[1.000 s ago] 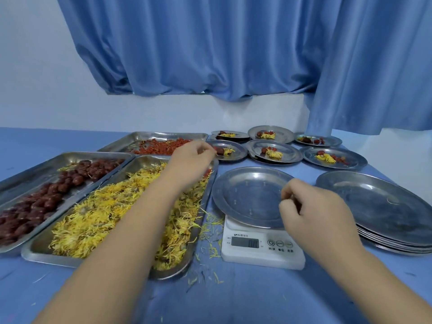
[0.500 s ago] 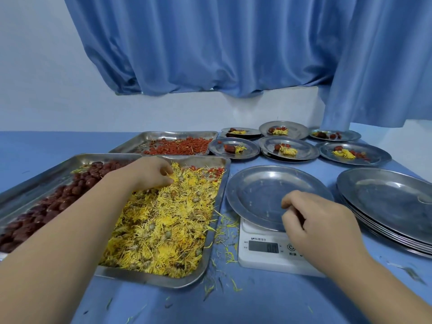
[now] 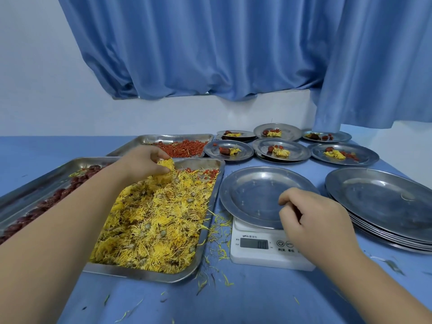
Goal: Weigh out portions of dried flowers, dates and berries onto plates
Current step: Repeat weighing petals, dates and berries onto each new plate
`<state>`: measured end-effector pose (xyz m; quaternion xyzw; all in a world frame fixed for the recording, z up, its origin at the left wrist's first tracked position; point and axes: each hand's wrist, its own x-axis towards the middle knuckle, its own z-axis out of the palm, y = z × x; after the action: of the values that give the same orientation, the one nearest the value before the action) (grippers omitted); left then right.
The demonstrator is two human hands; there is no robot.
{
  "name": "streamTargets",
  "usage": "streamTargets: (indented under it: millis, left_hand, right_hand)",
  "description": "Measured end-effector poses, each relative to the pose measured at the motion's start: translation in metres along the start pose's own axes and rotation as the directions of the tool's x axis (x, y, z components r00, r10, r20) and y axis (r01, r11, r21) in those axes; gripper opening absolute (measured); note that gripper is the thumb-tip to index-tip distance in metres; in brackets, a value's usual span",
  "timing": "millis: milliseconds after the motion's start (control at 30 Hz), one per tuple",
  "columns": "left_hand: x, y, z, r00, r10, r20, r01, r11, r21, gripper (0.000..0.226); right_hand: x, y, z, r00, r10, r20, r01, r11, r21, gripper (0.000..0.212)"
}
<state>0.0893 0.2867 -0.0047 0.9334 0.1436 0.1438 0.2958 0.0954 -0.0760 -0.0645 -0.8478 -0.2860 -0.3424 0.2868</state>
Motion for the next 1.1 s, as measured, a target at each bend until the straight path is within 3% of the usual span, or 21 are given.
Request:
streamTargets:
  millis: [100, 300, 600, 700, 900, 1100]
  left_hand:
    - [-0.005, 0.007, -0.002, 1.000, -0.011, 0.003, 0.011, 0.996, -0.090, 0.022]
    - [-0.016, 0.034, 0.003, 0.995, -0.031, 0.091, 0.049, 0.977, -0.207, 0.030]
    - [-0.028, 0.103, 0.056, 0.980, 0.124, 0.157, -0.082, 0.964, -0.253, 0.049]
    - [-0.029, 0.123, 0.084, 0.965, 0.203, 0.163, -0.169, 0.965, -0.203, 0.042]
    - [-0.036, 0.141, 0.122, 0.925, 0.260, 0.276, -0.210, 0.957, -0.199, 0.023]
    - [-0.049, 0.131, 0.107, 0.919, 0.300, 0.256, -0.200, 0.914, -0.354, 0.048]
  right_hand:
    - [0.000, 0.001, -0.002, 1.000, 0.010, 0.007, -0.010, 1.000, 0.011, 0.013]
    - [0.002, 0.005, -0.009, 0.997, 0.057, 0.043, -0.059, 0.998, 0.037, 0.015]
    - [0.006, 0.009, -0.019, 0.990, 0.133, 0.045, -0.137, 0.986, 0.098, 0.014]
    - [0.006, 0.011, -0.020, 0.988, 0.143, 0.060, -0.149, 0.983, 0.108, 0.014]
    - [0.007, 0.017, -0.022, 0.985, 0.154, 0.082, -0.162, 0.980, 0.115, 0.013]
    - [0.004, 0.013, -0.024, 0.991, 0.093, 0.101, -0.106, 0.986, 0.130, 0.012]
